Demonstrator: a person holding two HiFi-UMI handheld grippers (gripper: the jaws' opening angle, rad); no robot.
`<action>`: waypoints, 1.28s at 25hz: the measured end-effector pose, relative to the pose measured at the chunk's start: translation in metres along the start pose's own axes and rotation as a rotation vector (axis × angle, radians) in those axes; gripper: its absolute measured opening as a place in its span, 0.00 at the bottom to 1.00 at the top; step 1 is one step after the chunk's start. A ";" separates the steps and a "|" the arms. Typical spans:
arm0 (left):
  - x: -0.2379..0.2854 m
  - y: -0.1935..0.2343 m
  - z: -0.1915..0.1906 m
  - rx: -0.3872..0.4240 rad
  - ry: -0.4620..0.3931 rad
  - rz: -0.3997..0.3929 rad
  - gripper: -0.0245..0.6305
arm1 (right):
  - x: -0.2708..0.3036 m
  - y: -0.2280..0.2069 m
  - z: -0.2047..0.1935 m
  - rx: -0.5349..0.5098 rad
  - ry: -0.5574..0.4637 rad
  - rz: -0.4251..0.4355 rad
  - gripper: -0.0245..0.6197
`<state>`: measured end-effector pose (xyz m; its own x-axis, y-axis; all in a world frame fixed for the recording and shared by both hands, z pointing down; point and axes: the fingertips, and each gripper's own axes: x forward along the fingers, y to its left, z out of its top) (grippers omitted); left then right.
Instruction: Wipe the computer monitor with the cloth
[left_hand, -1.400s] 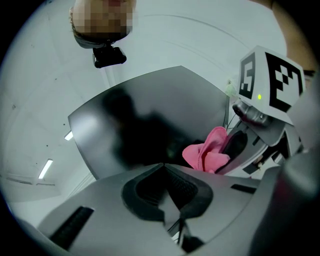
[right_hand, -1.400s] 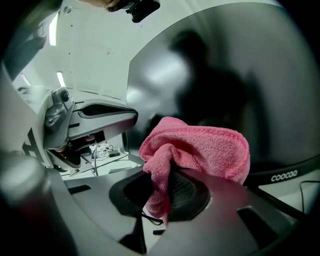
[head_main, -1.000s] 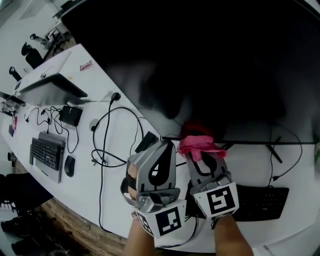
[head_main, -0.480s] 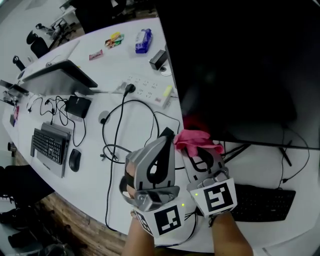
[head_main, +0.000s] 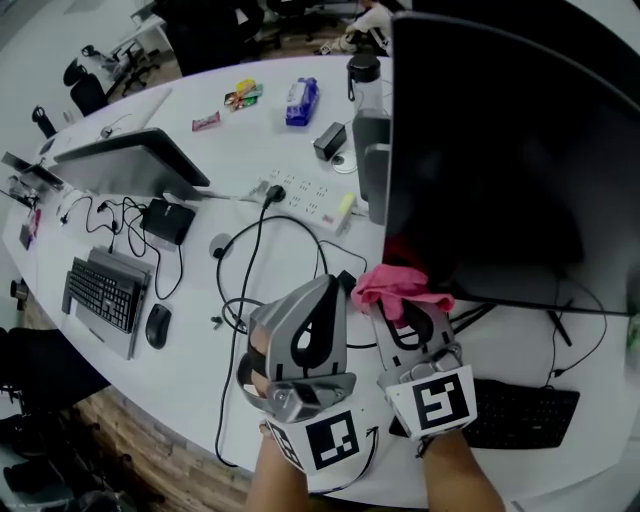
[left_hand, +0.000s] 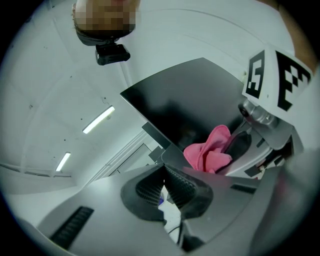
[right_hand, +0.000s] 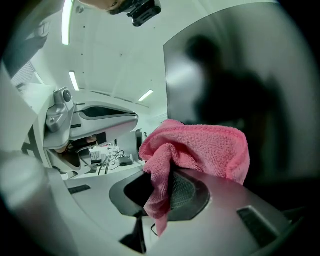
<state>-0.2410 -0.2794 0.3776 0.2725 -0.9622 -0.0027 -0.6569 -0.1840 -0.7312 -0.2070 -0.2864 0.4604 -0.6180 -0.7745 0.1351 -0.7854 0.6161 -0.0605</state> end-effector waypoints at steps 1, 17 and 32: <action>0.001 0.004 0.005 0.000 -0.009 0.006 0.04 | -0.001 0.000 0.005 0.008 -0.003 0.002 0.14; 0.012 0.068 0.074 0.026 -0.160 0.084 0.05 | -0.017 -0.006 0.116 -0.069 -0.116 -0.004 0.14; 0.021 0.124 0.144 0.027 -0.315 0.148 0.05 | -0.025 -0.004 0.220 -0.270 -0.233 -0.033 0.14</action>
<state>-0.2158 -0.2937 0.1884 0.3819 -0.8679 -0.3178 -0.6881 -0.0374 -0.7247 -0.1958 -0.3011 0.2392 -0.6086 -0.7874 -0.0979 -0.7863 0.5820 0.2077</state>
